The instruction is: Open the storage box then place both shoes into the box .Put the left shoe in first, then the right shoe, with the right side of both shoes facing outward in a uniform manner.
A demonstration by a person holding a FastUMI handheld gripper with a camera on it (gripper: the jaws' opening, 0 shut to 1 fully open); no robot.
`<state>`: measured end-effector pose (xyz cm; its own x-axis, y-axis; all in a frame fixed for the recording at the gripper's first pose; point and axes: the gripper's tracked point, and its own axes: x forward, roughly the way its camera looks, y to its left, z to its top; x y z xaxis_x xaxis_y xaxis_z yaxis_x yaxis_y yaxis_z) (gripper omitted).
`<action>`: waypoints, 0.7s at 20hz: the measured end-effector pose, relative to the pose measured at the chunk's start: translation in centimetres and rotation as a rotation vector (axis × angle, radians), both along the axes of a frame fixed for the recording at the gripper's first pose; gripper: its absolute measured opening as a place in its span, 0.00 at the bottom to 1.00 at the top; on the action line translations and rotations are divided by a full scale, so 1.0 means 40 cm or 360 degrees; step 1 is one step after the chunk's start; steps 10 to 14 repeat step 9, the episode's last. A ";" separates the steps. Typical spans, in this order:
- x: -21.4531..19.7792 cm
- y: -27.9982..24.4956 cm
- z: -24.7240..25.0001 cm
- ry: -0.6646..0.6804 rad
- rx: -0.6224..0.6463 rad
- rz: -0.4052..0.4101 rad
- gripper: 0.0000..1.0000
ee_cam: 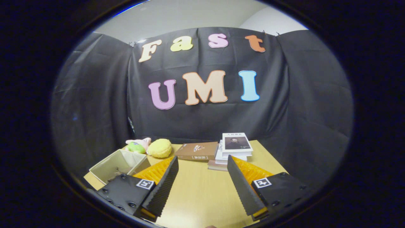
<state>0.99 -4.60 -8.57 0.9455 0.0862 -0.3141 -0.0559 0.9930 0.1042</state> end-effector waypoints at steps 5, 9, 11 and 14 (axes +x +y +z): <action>-0.014 -0.017 0.014 -0.0065 -0.0016 -0.0012 0.98; -0.013 -0.018 0.040 -0.0121 -0.0015 -0.0016 0.98; -0.013 -0.018 0.040 -0.0121 -0.0015 -0.0016 0.98; -0.013 -0.018 0.040 -0.0121 -0.0015 -0.0016 0.98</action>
